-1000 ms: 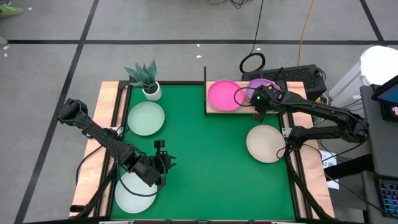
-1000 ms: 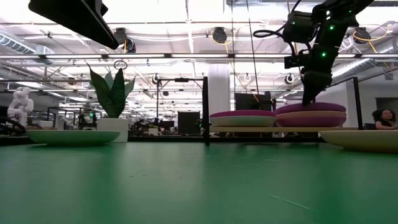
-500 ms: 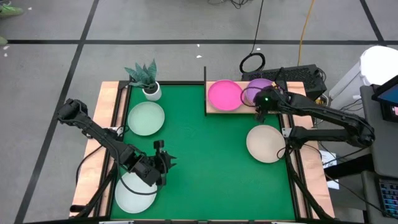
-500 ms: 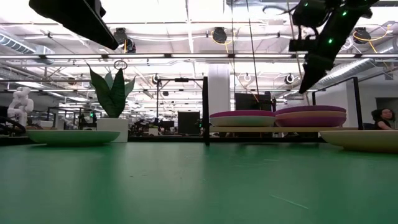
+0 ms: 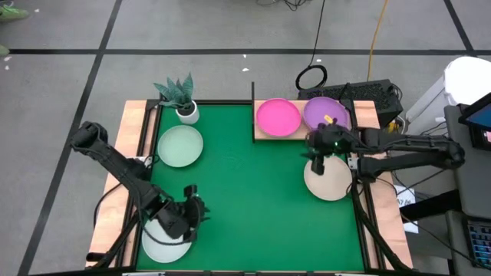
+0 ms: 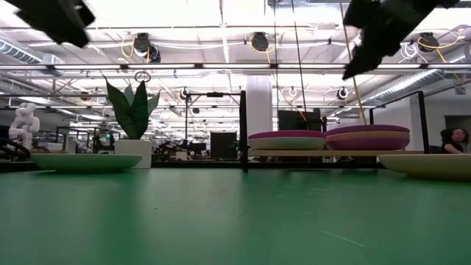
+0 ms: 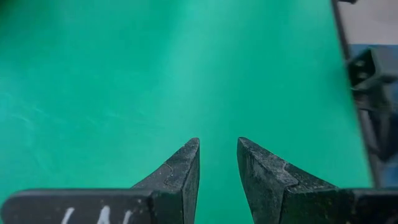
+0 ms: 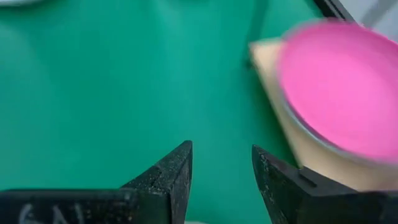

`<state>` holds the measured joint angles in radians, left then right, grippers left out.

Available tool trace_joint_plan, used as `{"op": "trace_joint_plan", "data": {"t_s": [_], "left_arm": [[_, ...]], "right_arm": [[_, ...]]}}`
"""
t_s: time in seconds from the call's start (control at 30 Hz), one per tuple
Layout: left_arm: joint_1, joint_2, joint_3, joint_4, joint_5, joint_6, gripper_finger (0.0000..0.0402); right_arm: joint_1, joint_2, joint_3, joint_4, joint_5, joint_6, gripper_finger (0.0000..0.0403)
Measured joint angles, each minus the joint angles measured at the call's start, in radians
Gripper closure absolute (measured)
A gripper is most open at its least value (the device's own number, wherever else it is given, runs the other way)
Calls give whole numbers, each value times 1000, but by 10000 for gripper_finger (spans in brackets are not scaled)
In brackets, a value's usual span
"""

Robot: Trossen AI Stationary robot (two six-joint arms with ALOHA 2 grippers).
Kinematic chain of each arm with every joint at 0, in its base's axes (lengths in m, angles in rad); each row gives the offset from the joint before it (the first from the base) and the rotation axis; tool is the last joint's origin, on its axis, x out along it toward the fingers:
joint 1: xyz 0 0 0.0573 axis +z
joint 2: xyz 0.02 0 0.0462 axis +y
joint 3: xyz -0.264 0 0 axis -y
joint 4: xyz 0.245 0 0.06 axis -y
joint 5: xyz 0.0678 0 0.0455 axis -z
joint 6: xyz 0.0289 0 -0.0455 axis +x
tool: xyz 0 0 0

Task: Place and stack plates onto a shelf
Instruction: Stack the gray plate on top of the pink plate on the shelf

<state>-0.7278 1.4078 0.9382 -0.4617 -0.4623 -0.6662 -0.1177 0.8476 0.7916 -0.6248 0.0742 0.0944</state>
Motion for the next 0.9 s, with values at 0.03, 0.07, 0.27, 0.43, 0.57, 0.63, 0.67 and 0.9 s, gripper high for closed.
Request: {"op": "trace_joint_plan", "data": {"t_s": [0.03,0.07,0.27,0.43,0.57,0.63,0.67,0.9], "left_arm": [[-16,0,0,-3,0,-26,289],[-30,0,0,-7,1,-55,289],[-120,0,0,-10,1,-234,289],[-177,10,0,-7,2,-349,289],[-200,44,0,-5,45,-431,289],[-206,66,0,7,80,-449,289],[-211,75,0,17,90,-451,289],[-233,139,0,73,111,-542,289]], "right_arm": [[31,1,-7,30,0,3,256],[62,1,-18,59,0,3,256],[200,3,-102,248,3,10,257],[245,17,-112,270,4,-1,257],[258,17,-112,271,6,-7,257],[258,17,-112,274,6,-9,257],[258,17,-112,278,6,-11,257],[258,17,-112,290,6,-32,257]]}}
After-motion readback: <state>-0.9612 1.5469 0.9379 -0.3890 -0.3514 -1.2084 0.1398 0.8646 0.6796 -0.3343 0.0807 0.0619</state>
